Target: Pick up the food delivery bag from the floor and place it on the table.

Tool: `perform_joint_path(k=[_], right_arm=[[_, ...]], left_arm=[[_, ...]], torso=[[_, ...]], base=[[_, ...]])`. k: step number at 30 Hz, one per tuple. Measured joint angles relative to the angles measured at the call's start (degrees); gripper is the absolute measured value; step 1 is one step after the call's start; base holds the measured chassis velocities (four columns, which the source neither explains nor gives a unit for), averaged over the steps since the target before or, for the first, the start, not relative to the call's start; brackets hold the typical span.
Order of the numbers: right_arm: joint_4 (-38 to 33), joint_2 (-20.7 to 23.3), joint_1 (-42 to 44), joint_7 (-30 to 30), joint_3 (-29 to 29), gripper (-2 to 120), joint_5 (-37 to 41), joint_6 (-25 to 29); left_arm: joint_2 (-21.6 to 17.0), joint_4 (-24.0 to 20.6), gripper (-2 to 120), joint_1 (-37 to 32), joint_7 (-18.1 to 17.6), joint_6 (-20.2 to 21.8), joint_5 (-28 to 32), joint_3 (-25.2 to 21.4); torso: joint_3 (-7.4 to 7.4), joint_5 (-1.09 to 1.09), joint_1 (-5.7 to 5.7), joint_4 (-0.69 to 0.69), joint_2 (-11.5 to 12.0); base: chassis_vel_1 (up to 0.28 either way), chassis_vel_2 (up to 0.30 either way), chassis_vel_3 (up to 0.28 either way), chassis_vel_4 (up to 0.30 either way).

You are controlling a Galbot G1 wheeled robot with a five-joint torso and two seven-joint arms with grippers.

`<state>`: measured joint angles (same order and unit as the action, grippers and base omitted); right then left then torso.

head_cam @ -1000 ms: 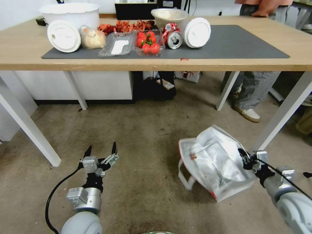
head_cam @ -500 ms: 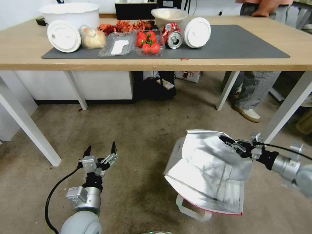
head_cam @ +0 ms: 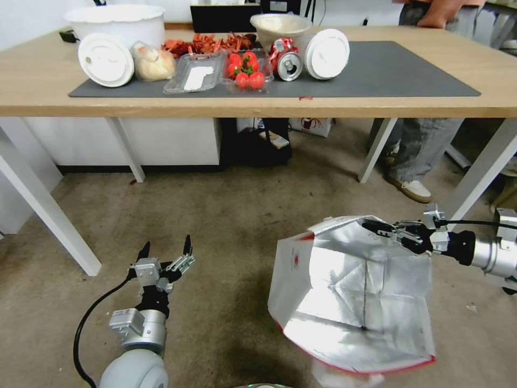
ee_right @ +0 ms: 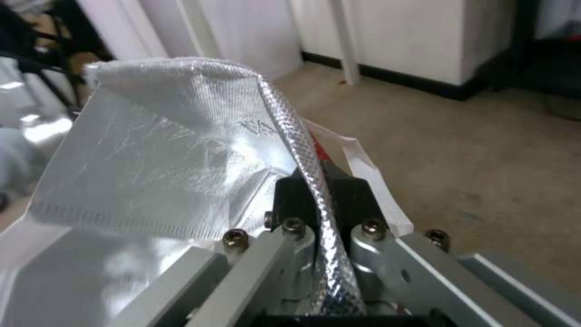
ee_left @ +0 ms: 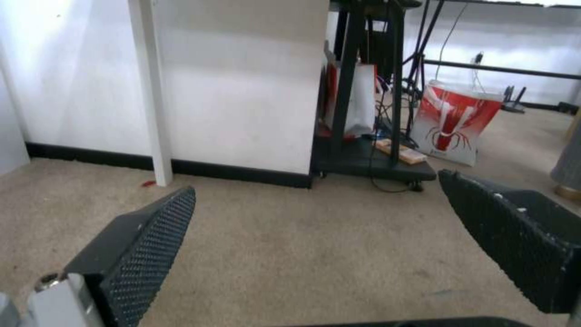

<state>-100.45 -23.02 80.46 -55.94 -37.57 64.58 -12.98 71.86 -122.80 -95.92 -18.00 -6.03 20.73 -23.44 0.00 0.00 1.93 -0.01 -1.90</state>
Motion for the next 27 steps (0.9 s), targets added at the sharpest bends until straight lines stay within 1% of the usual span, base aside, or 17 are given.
perform_joint_path(k=[8,11,19,27], right_arm=[[-0.43,-0.54,0.13,-2.96,-0.09,0,0.52,-1.26],[-0.72,-0.63,0.26,-3.15,-0.22,0,0.56,-1.4],[-2.5,-1.62,0.73,-1.96,-0.22,0,1.47,-1.85],[-2.85,-1.96,1.3,-1.62,-0.37,0,2.0,-2.03]], left_arm=[[-0.03,-0.88,100,-0.04,0.16,0.63,1.18,-0.21],[-0.02,-1.02,100,-0.03,0.03,0.76,1.4,-0.22],[0.02,-1.26,100,-0.04,-0.38,1.01,1.46,-0.23],[-0.01,-1.51,100,0.05,-0.39,1.57,1.38,-0.2]], torso=[[0.0,0.0,0.0,0.0,0.0],[0.0,0.0,0.0,0.0,0.0],[-0.01,0.0,0.0,0.0,0.0],[-0.01,0.0,0.0,0.0,0.0]], base=[[0.0,0.0,0.0,0.0],[0.0,0.0,0.0,0.0],[0.0,0.0,0.0,0.0],[0.0,0.0,0.0,0.0]])
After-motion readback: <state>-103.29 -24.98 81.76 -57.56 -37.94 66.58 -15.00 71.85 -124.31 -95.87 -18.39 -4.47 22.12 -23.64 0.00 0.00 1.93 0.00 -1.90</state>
